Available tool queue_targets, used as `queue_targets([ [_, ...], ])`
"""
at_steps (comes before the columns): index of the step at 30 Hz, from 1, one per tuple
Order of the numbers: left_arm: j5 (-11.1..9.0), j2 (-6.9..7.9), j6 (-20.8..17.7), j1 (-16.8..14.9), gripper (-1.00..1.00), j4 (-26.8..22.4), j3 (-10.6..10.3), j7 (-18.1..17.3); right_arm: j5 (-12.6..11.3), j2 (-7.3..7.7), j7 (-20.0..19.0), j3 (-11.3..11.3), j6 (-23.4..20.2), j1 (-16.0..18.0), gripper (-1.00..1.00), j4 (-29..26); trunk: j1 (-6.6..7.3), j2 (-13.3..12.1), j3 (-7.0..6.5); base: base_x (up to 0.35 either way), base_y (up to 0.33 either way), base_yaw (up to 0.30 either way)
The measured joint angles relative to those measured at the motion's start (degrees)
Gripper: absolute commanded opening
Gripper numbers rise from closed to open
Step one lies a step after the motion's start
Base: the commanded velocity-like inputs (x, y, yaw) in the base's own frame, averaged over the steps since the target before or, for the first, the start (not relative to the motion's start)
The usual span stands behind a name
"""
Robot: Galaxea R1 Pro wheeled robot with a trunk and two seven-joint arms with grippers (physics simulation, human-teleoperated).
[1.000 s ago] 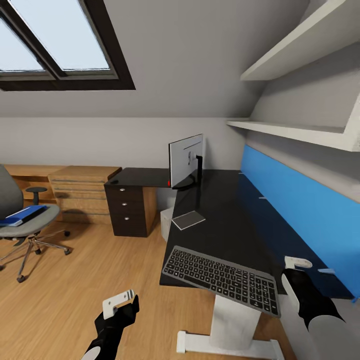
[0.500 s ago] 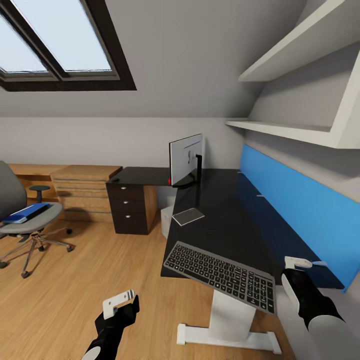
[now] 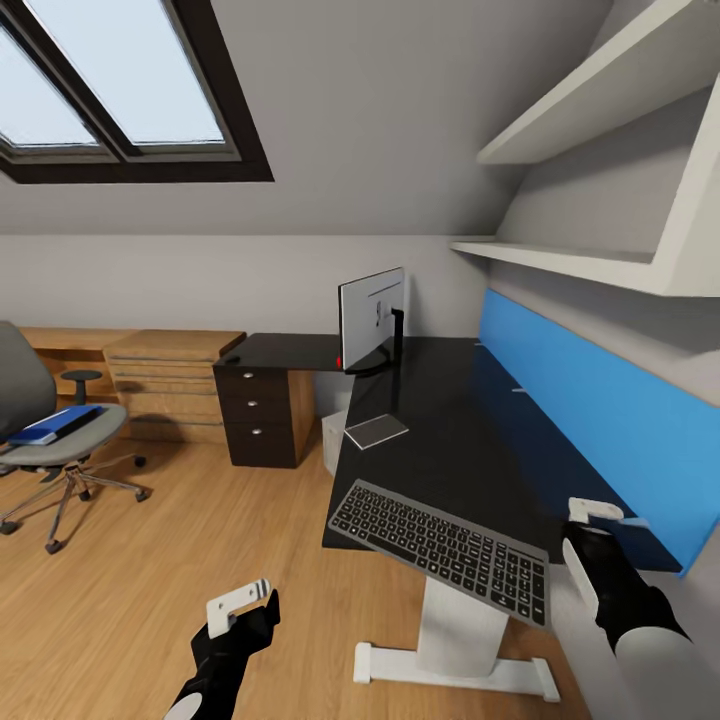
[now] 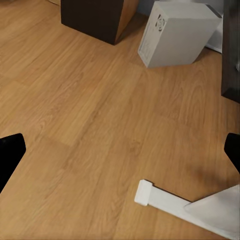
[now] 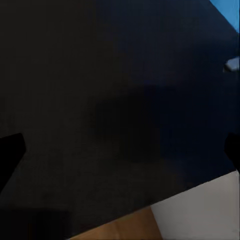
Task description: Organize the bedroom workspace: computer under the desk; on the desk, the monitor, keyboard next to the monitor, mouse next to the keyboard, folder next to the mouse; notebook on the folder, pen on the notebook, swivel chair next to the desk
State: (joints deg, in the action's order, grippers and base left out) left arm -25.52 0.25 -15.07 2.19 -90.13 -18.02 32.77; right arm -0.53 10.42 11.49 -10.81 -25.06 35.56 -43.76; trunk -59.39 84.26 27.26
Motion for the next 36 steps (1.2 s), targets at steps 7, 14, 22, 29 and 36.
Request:
queue_targets([
  [7, 0.0, -0.01, -0.2, 0.0, 1.00, 0.0, 0.0, 0.0, -0.2, -0.59, -0.1, 0.0, 1.4, -0.3, 1.00, -6.3, 1.54, -2.8, -1.26, 0.000, 0.000, 0.000],
  [14, 0.9, -1.58, 0.7, -0.1, 1.00, -1.6, -1.4, 1.3, -1.6, -2.93, -0.3, 0.1, 0.3, 0.2, 1.00, -9.0, 1.98, -3.6, -1.62, 0.000, 0.000, 0.000],
  [22, 1.4, -2.51, 1.3, 0.3, 1.00, -1.8, -1.8, 1.6, -2.8, -4.41, -0.8, -0.4, -0.7, 0.7, 1.00, -9.0, 1.98, -3.6, -1.62, 0.000, 0.000, 0.000],
  [29, 1.4, -2.05, 1.3, 0.3, 1.00, -1.7, -1.7, 1.5, -3.7, -4.69, -0.9, -0.5, -0.8, 0.7, 1.00, -9.1, 1.98, -3.6, -1.62, 0.000, 0.000, 0.000],
  [36, 1.4, -0.86, 1.4, 0.3, 1.00, -1.6, -1.7, 1.4, -3.9, -4.95, -0.9, -0.7, -0.9, 0.7, 1.00, -10.5, 1.98, -3.6, -1.62, 0.000, 0.000, 0.000],
])
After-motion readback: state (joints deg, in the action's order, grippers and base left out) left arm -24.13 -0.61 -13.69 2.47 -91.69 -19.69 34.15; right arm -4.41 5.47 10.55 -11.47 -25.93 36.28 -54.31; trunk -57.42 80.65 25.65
